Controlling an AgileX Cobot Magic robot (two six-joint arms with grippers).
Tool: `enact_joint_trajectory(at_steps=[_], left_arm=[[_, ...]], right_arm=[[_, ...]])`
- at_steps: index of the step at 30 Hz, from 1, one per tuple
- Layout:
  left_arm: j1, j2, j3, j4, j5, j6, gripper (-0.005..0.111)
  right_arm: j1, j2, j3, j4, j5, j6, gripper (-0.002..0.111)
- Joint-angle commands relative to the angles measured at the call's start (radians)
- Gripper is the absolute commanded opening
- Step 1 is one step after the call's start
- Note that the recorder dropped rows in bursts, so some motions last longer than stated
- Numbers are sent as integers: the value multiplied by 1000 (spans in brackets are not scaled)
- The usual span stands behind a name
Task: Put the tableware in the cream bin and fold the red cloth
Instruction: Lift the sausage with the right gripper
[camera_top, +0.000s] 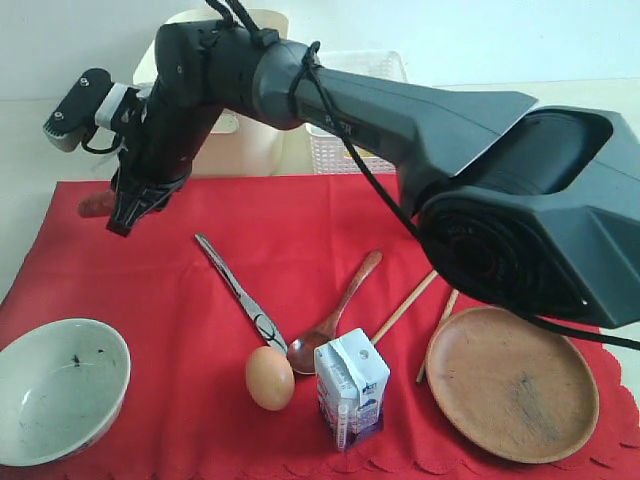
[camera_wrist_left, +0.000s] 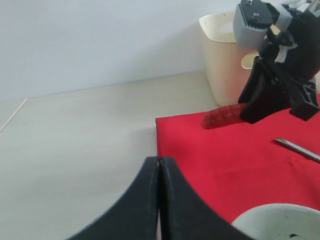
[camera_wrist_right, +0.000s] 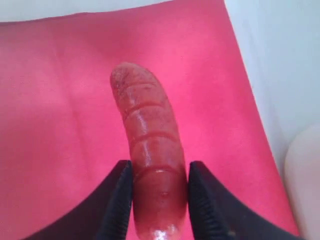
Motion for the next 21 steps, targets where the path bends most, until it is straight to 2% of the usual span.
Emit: enact_joint_trajectory(at_steps=[1, 12, 21], left_arm=[[2, -7, 3, 0, -6, -6, 0], [2, -7, 3, 0, -6, -6, 0], [2, -7, 3, 0, -6, -6, 0]], right_arm=[[-22, -63, -2, 69, 67, 18, 0], [-138, -140, -2, 296, 317, -37, 0], [-161, -178, 40, 305, 318, 10, 0]])
